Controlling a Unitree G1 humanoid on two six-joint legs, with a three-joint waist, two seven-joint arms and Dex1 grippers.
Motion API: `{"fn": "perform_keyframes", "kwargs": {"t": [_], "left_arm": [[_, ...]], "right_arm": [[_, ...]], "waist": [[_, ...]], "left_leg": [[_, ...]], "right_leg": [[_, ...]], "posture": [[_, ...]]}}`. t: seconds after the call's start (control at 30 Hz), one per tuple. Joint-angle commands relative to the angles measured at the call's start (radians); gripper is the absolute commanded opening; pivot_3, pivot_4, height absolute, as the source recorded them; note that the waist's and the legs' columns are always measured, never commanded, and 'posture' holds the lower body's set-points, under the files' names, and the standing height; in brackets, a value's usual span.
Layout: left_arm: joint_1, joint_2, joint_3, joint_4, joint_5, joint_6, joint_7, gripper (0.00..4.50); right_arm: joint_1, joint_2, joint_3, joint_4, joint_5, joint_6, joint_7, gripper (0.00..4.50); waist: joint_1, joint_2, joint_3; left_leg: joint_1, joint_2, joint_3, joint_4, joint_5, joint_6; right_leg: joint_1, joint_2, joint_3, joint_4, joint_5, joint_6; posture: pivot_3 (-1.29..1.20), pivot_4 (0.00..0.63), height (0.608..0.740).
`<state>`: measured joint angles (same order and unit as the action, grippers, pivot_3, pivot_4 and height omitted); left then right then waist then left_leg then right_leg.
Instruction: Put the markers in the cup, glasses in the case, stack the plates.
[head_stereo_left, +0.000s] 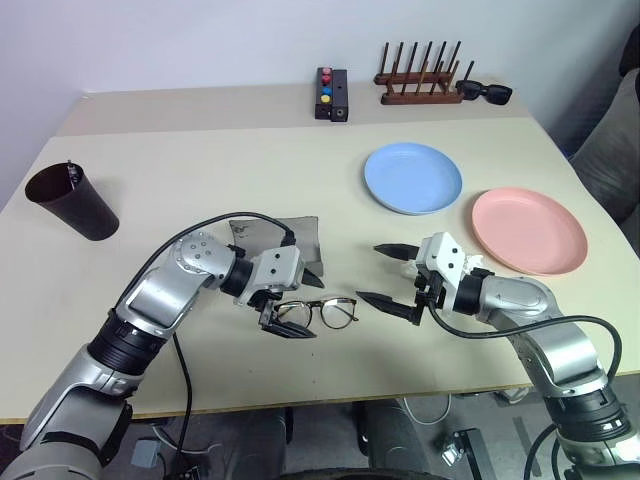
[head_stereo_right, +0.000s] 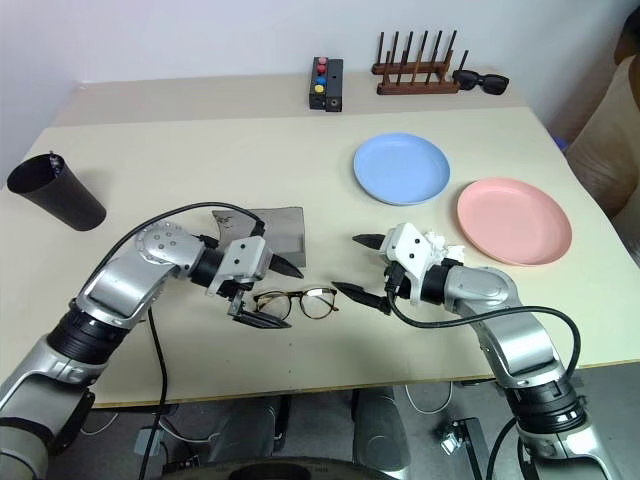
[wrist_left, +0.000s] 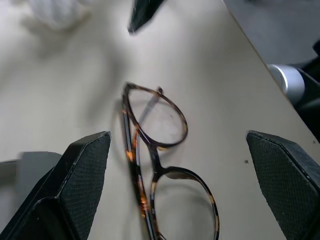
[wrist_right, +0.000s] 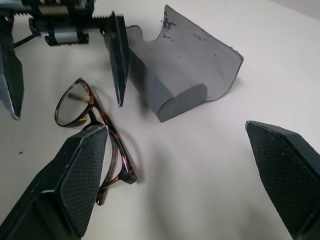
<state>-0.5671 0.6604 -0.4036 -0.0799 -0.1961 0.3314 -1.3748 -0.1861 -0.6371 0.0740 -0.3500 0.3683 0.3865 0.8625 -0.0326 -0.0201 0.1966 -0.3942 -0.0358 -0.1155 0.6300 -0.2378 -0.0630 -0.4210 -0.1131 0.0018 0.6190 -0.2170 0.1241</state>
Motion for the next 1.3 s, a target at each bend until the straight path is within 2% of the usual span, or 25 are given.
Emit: {"fn": "perform_keyframes", "kwargs": {"t": [0.03, 0.13, 0.17, 0.23, 0.37, 0.97, 1.07, 1.13, 1.3], "left_arm": [[-0.033, -0.007, -0.014, 0.039, 0.022, -0.040, -0.024, 4.42], [-0.040, -0.008, -0.021, 0.069, 0.024, -0.057, -0.053, 4.42], [-0.041, -0.009, -0.021, 0.074, 0.019, -0.057, -0.063, 4.18], [-0.041, -0.011, -0.020, 0.082, 0.017, -0.060, -0.075, 3.54], [-0.045, -0.020, -0.013, 0.093, 0.008, -0.047, -0.093, 1.70], [-0.028, -0.052, -0.009, 0.122, 0.020, -0.017, -0.065, 1.70], [-0.025, -0.052, -0.010, 0.122, 0.016, -0.012, -0.068, 0.91], [-0.022, -0.051, -0.010, 0.122, 0.017, -0.014, -0.066, 0.03], [-0.018, -0.058, 0.004, 0.113, -0.005, -0.003, -0.054, 0.03]], "right_arm": [[0.000, 0.000, -0.016, -0.051, 0.009, 0.000, -0.011, 4.50], [0.004, 0.007, -0.014, -0.056, 0.007, 0.002, -0.021, 4.50], [0.005, 0.007, -0.014, -0.058, 0.007, 0.002, -0.024, 4.50], [0.011, 0.007, -0.015, -0.062, 0.007, 0.003, -0.030, 4.50], [0.018, 0.006, -0.018, -0.068, 0.008, 0.004, -0.036, 4.50], [0.005, 0.018, -0.008, -0.056, 0.008, 0.002, -0.039, 4.50], [0.006, 0.018, -0.008, -0.055, 0.007, 0.002, -0.038, 4.50], [0.005, 0.017, -0.009, -0.055, 0.008, 0.002, -0.037, 4.50], [0.004, 0.018, -0.007, -0.053, 0.006, 0.002, -0.036, 4.50]], "waist": [[0.002, 0.000, 0.000], [0.005, 0.000, 0.000], [0.007, 0.000, 0.000], [0.014, 0.000, 0.000], [0.019, 0.000, 0.000], [0.018, 0.000, 0.000], [0.019, 0.000, 0.000], [0.019, 0.000, 0.000], [0.020, 0.001, -0.001]], "left_leg": [[0.000, 0.000, 0.000, 0.000, 0.000, 0.000], [0.000, 0.000, 0.000, 0.000, 0.000, 0.000], [0.000, 0.000, 0.000, 0.000, 0.000, 0.000], [0.000, 0.000, 0.000, 0.000, 0.000, 0.000], [0.000, 0.000, 0.000, 0.001, 0.000, 0.000], [0.000, 0.000, 0.000, 0.001, 0.000, 0.000], [0.000, 0.000, 0.000, 0.001, 0.000, 0.000], [0.000, 0.000, 0.000, 0.001, 0.000, 0.000], [0.004, 0.000, 0.000, 0.002, 0.000, 0.001]], "right_leg": [[0.000, 0.000, 0.000, 0.000, 0.000, 0.000], [0.000, 0.000, 0.000, 0.000, 0.000, 0.000], [0.000, 0.000, 0.000, 0.000, 0.000, 0.000], [0.000, 0.000, 0.000, 0.000, 0.000, 0.000], [0.000, 0.000, 0.000, 0.000, 0.000, 0.000], [0.001, 0.000, 0.000, 0.000, 0.000, 0.000], [0.001, 0.000, 0.000, 0.000, 0.000, 0.000], [0.001, 0.000, 0.000, 0.000, 0.000, 0.000], [0.006, 0.000, 0.000, -0.001, -0.002, -0.003]], "posture": [[0.00, 0.150, 0.734], [0.00, 0.150, 0.734], [0.00, 0.150, 0.734], [0.00, 0.150, 0.734], [0.00, 0.150, 0.734], [0.00, 0.150, 0.734], [0.00, 0.150, 0.734], [0.00, 0.150, 0.734], [0.00, 0.150, 0.734]]}}
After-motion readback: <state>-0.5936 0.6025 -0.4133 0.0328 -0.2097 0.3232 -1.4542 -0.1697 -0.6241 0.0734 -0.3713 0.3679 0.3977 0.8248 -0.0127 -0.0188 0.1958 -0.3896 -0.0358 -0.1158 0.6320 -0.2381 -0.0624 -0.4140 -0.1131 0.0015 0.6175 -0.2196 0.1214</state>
